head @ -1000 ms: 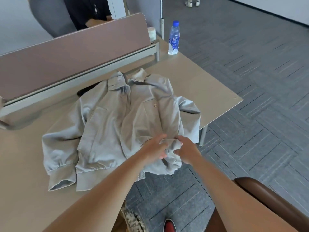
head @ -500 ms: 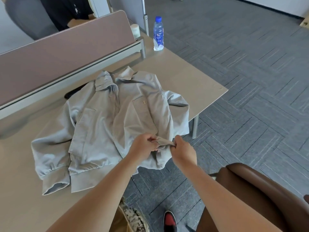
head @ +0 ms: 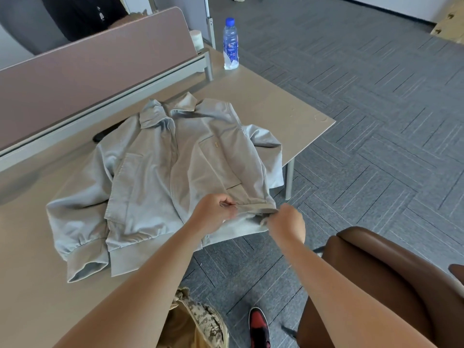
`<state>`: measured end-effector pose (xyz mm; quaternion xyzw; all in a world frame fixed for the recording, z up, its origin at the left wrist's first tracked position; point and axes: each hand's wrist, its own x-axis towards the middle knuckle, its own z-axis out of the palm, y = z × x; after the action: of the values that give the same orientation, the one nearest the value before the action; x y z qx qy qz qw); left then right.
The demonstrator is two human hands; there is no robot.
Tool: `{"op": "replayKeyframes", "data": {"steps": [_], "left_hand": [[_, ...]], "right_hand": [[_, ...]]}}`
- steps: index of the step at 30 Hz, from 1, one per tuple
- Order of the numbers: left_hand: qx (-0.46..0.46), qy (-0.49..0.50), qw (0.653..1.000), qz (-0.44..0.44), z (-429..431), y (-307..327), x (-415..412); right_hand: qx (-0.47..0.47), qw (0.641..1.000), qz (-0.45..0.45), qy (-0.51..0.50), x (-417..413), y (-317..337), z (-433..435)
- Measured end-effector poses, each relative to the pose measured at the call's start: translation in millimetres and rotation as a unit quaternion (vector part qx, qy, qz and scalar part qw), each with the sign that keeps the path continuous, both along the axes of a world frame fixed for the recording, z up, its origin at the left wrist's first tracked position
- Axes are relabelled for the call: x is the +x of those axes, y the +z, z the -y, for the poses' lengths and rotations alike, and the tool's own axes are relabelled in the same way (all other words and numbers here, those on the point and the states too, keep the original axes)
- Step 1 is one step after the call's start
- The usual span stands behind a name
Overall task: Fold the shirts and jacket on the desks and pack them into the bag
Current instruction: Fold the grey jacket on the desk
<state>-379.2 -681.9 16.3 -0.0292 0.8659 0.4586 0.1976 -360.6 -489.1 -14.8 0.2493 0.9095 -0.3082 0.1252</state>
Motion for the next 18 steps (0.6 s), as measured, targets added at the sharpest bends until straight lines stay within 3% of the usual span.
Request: {"op": "replayKeyframes", "data": {"steps": [2,6,9,12,14,18], "left_hand": [[-0.036,-0.017,0.999,-0.007,-7,-4,4],[-0.074,-0.048,0.996,0.015,-15,-11,10],[-0.116,-0.058,0.989,0.072,-14,-13,9],[-0.156,-0.153,0.967,0.134,-13,-8,14],[-0.113,-0.152,0.969,0.158,-11,-2,20],[-0.035,-0.048,0.995,0.080,-3,18,26]], "right_hand": [[-0.051,0.996,-0.032,-0.070,2,4,-5],[-0.021,0.998,-0.039,-0.047,22,2,-10],[0.023,0.995,0.089,0.048,39,-16,-12],[0.057,0.964,0.202,0.164,51,-27,-10],[0.036,0.969,0.181,0.167,52,-22,-7],[-0.046,0.990,0.074,0.111,40,11,1]]}}
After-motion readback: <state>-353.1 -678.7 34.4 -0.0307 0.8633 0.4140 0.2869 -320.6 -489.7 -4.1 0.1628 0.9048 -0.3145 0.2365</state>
